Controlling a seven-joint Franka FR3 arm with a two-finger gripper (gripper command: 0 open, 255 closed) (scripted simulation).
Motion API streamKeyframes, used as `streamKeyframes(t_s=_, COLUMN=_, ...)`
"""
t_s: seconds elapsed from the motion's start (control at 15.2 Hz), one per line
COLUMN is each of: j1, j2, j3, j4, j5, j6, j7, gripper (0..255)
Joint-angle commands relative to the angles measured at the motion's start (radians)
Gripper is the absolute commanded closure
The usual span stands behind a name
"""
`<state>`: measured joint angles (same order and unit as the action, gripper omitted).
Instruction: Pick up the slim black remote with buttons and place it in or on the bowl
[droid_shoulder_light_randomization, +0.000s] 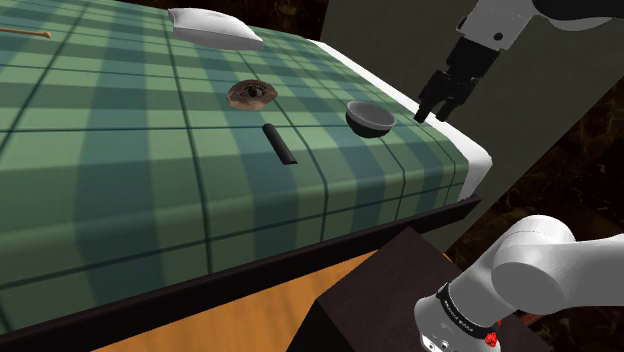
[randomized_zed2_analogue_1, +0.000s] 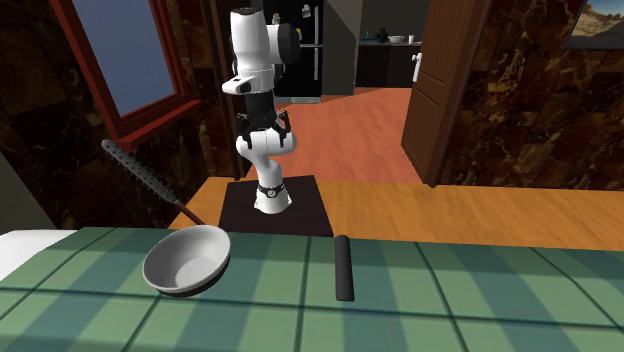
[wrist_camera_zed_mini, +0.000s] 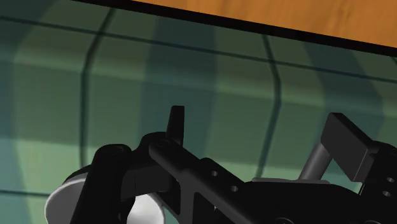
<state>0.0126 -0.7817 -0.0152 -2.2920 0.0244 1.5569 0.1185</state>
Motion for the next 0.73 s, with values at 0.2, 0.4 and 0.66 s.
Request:
streamKeyframes(t_s=0.2, j1=0.007, j2=0.078, j3=0.036, j4=0.0, j5=0.027, j6=0.076, j7=0.052, gripper=0)
streamKeyframes(t_s=0.4, j1=0.012, j2=0.165, j3=0.07, j4=0.012, j5=0.05, j6=0.148, j7=0.102, gripper=0)
streamKeyframes(t_s=0.66, j1=0.018, j2=0.291, j3=0.112, j4=0.048, j5=0.07, j6=0.238, j7=0.167, gripper=0)
